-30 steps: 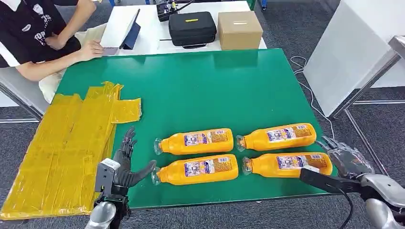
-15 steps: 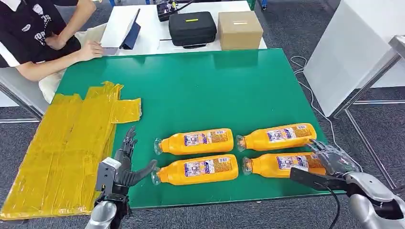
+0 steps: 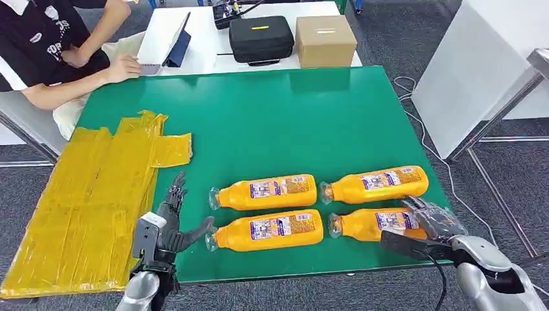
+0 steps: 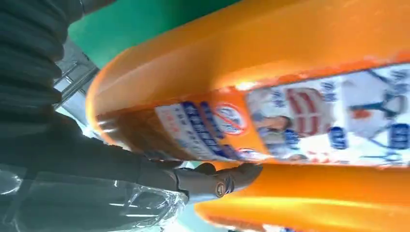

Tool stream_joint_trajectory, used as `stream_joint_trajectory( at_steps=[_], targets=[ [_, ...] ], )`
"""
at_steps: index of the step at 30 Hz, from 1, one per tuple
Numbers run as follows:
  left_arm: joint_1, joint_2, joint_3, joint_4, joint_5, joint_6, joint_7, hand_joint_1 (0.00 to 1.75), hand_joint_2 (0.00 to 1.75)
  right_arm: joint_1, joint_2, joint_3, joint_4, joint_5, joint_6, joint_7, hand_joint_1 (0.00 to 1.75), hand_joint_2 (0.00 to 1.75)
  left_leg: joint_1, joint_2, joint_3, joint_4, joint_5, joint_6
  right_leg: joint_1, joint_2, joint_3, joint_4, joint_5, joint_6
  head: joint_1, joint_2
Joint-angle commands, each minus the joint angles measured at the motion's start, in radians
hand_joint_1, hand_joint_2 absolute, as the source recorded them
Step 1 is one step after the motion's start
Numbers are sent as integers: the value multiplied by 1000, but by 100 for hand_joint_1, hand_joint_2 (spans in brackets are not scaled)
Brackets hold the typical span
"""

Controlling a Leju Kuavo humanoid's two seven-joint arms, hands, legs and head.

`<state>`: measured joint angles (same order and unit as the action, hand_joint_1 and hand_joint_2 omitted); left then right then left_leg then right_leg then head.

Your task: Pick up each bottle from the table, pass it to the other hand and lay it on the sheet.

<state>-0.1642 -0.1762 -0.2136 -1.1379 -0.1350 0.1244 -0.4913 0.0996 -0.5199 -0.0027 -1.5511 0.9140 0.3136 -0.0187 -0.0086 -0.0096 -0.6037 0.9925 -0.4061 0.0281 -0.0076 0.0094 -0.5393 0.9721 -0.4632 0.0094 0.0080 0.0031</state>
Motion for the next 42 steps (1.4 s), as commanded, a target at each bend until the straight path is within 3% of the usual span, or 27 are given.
stream_joint_trajectory(
  at_steps=[1, 7, 8, 10, 13, 14, 18, 19, 34, 42],
  targets=[
    [-28, 11, 22, 79, 0, 3, 3, 0, 175, -30, 37, 56, 106, 0, -6, 0, 10, 175, 2, 2, 9, -2, -3, -4, 2, 0, 10, -5, -1, 0, 0, 0],
    [-36, 11, 23, 86, 1, 0, 2, 0, 175, -44, 45, 71, 132, 5, -3, 4, 23, 175, 2, 1, 5, -2, -1, -2, 2, 0, 6, -4, 0, 0, 0, 0],
    [-36, 11, 23, 87, 1, -1, 2, 0, 175, -47, 52, 76, 138, 9, 0, 9, 51, 175, 2, 1, 7, -2, -2, -3, 2, -1, 8, -5, 0, 0, 0, 0],
    [-33, 11, 24, 87, 0, -1, 2, 0, 175, -44, 64, 83, 142, 19, -1, 19, 122, 175, 2, 1, 5, -2, -1, -2, 2, 0, 6, -4, 0, 0, 0, 0],
    [-32, 11, 24, 88, 0, -1, 2, 0, 175, -44, 68, 87, 143, 22, -2, 23, 122, 175, 3, 1, 9, -2, -2, -3, 3, -1, 10, -6, -1, 0, 0, 0],
    [-32, 11, 24, 88, 0, -1, 2, 0, 175, -44, 68, 87, 143, 22, -2, 23, 136, 175, 2, 0, 6, -2, -1, -2, 2, -1, 7, -4, 0, 0, 0, 0],
    [-25, 10, 30, 88, -1, 2, 4, 0, 175, -53, 72, 87, 157, 28, -1, 25, 159, 175, 2, 1, 7, -2, -1, -2, 2, 0, 8, -4, 0, 0, 0, 0],
    [-22, 11, 31, 88, -1, 2, 4, 0, 175, -54, 70, 87, 160, 29, -1, 25, 173, 175, 2, 1, 8, -2, -1, -2, 2, -1, 9, -4, 0, 0, 0, 0],
    [-46, 20, 23, 124, -2, -7, 11, 0, 175, -96, 59, 102, 180, 5, 4, -9, 175, 175, 2, 2, 10, -2, -1, -2, 2, 0, 11, -4, 0, 0, 0, 0],
    [-34, 4, 12, 171, 20, 6, -12, 0, 175, -85, 90, 52, 83, -191, -32, -145, 175, 175, 2, 3, 10, -2, -2, -3, 2, 1, 10, -3, 0, 0, 0, 0]
  ],
)
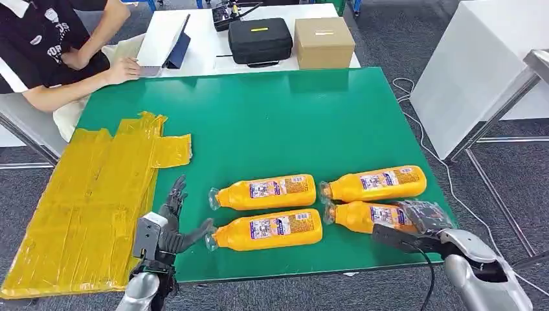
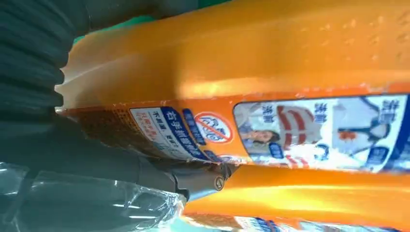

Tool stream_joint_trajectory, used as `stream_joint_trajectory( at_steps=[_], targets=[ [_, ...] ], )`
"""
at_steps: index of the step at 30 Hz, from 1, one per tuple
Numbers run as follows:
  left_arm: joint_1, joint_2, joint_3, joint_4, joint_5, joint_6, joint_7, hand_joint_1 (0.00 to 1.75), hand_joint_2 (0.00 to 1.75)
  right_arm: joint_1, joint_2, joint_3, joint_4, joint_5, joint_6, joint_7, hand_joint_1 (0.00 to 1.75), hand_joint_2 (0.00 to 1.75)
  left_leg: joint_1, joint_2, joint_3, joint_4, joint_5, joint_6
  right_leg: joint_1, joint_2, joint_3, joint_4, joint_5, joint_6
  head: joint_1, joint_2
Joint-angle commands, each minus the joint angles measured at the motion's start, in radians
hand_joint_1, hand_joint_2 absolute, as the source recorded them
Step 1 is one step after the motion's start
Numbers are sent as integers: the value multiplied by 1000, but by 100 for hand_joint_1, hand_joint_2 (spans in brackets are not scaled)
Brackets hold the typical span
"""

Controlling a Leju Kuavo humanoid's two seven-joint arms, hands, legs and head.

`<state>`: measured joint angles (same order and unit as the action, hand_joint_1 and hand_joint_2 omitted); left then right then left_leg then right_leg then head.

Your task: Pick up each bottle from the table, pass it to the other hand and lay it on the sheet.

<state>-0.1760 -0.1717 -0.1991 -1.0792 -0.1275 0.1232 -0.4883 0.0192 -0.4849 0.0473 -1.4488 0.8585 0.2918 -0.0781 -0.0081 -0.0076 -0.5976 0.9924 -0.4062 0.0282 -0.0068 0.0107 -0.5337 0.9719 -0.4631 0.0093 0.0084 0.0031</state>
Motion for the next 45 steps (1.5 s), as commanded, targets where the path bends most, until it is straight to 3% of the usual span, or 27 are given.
stream_joint_trajectory(
  at_steps=[1, 9, 22, 28, 34, 43, 45],
  targets=[
    [-21, -1, -3, 112, 13, 8, -15, 0, 175, -1, 52, -1, -22, -137, -11, -86, 175, 175, 1, 0, 3, -1, -1, -2, 0, -1, 3, -2, -1, 0, 0, 0],
    [-20, 1, -4, 109, 13, 8, -16, 0, 175, 8, 50, -3, -28, -140, -11, -88, 175, 175, 0, 0, 0, -1, -1, -1, 0, -1, 0, -2, 0, 0, 0, 0],
    [20, -15, 38, 86, -24, 38, 6, 0, 175, -102, 337, -166, 62, -327, -119, -107, 175, 175, 2, 3, 1, -2, -2, -3, 2, 2, 2, -4, 0, 0, 0, 0],
    [0, -13, -21, 4, -97, 40, 37, 0, 175, -133, 470, -58, 44, -360, -183, -153, 175, 175, 2, 4, 1, -1, -3, -4, 2, 3, 1, -2, 0, -1, 0, 0],
    [-71, -19, -123, -52, -150, -7, 91, 0, 175, -160, 550, 29, 53, -417, -256, -195, 175, 175, 2, 1, -4, 0, -1, -3, 2, 0, -3, 0, 0, -1, 0, 0],
    [-71, -11, -134, -63, -149, -6, 109, 0, 175, -168, 543, 36, 60, -434, -275, -193, 175, 175, 2, 0, -1, 0, -1, -3, 2, -1, 1, -1, -1, 0, 0, 0],
    [-118, -10, -167, -54, -186, 15, 164, 0, 175, -187, 566, 47, 71, -487, -274, -226, 175, 175, 1, 0, -2, 0, -1, -3, 1, -1, 0, -1, -1, 0, 0, 0]
  ],
)
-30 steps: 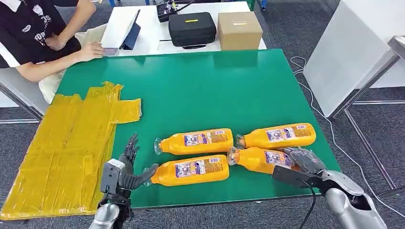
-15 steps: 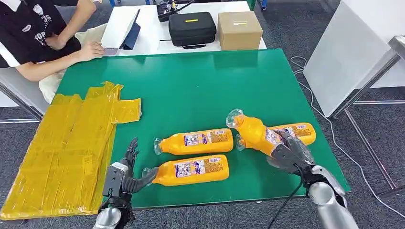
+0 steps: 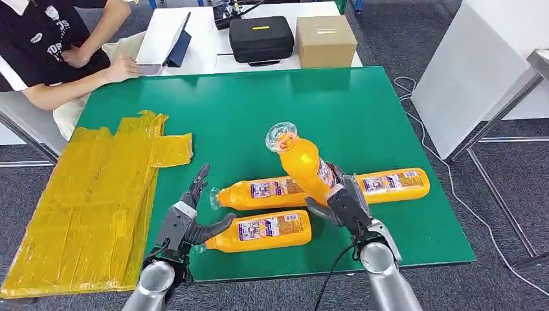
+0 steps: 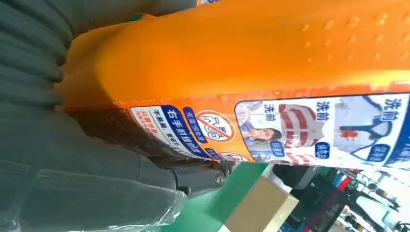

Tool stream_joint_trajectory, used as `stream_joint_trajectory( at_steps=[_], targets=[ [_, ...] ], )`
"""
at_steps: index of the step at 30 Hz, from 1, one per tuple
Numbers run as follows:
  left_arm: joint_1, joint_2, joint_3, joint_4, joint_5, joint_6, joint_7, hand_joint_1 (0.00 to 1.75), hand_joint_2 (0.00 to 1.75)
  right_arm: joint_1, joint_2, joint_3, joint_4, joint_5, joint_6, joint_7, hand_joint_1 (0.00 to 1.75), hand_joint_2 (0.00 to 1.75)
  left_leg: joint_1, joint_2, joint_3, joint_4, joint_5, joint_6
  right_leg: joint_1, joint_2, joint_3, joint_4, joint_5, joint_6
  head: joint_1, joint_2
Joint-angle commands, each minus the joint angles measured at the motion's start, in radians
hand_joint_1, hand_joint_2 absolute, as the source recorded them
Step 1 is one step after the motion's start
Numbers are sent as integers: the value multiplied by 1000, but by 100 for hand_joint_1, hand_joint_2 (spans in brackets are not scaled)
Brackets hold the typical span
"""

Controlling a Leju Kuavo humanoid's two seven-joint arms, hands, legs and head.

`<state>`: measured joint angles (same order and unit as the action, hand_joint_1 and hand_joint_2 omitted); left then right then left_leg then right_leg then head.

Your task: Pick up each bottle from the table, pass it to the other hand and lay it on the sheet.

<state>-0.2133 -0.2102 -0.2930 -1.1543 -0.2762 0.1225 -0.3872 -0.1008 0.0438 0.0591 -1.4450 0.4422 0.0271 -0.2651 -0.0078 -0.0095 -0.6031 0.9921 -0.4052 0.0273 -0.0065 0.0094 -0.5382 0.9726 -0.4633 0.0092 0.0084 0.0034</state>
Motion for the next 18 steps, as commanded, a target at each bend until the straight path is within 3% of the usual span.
stream_joint_trajectory(
  at_steps=[1, 9, 18],
  targets=[
    [-127, 24, -86, 25, -7, -31, 97, 0, 175, -85, 62, 52, 78, -115, -2, -69, 175, 175, 1, 2, 4, 0, -2, -2, 1, 0, 5, -2, -1, 0, 0, 0],
    [-336, 15, -131, 31, 105, -129, 219, 0, 175, -226, 69, 231, 209, -221, 7, -104, 175, 175, 2, 3, 0, 2, 0, -2, 2, 2, -1, 1, 1, -1, 0, 0],
    [-400, 9, -195, 78, 174, -227, 238, 0, 175, -268, 39, 283, 279, -297, 108, -103, 175, 175, 1, 1, 1, 0, 1, -2, 1, 0, 2, -1, 0, 0, 0, 0]
  ],
)
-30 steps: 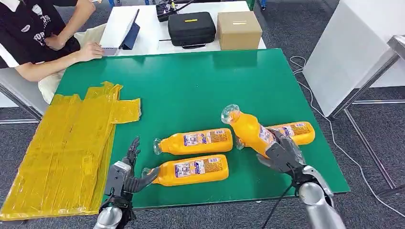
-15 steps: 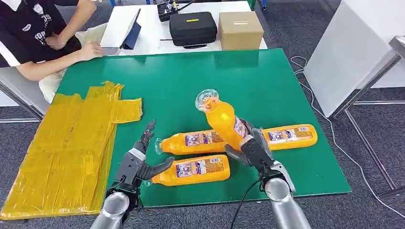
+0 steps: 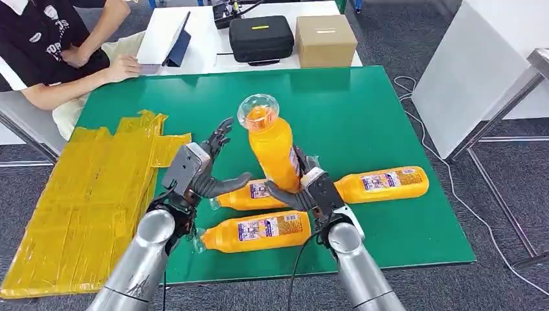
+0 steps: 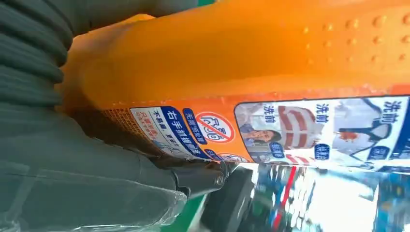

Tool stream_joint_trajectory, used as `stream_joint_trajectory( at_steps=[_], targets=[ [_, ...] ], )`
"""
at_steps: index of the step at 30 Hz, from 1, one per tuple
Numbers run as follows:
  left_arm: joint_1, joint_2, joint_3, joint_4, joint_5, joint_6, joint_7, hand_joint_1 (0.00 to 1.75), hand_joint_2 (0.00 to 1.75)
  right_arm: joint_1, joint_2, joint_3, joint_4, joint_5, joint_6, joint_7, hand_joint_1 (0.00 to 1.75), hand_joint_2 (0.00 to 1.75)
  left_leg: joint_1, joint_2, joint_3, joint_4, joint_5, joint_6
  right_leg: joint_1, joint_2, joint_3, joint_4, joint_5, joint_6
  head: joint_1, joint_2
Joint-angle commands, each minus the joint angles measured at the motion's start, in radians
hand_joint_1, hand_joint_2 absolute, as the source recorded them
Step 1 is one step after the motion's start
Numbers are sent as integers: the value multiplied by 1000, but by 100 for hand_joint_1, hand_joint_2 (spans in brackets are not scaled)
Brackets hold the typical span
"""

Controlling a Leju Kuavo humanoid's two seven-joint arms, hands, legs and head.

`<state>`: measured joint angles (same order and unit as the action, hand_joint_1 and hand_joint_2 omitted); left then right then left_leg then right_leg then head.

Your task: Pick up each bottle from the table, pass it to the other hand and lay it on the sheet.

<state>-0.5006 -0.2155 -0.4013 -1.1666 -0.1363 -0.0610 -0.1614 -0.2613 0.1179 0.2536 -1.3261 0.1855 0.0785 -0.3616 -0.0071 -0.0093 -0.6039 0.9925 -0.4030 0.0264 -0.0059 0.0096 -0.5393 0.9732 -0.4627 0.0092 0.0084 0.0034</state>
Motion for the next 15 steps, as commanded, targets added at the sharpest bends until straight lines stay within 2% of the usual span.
stream_joint_trajectory(
  at_steps=[1, 15],
  targets=[
    [-113, 14, -88, 92, 36, -44, 11, 0, 175, -113, -32, 90, 169, -40, 57, -7, 175, 175, 1, 1, 3, 0, -2, -2, 1, 0, 4, -2, -1, 0, 0, 0],
    [-82, 10, -183, 19, 134, -67, 10, 0, 175, -144, -19, 180, 261, -19, 64, -8, 175, 175, 1, 1, 4, 0, -3, -2, 1, -1, 5, -2, -2, 0, 0, 0]
  ],
)
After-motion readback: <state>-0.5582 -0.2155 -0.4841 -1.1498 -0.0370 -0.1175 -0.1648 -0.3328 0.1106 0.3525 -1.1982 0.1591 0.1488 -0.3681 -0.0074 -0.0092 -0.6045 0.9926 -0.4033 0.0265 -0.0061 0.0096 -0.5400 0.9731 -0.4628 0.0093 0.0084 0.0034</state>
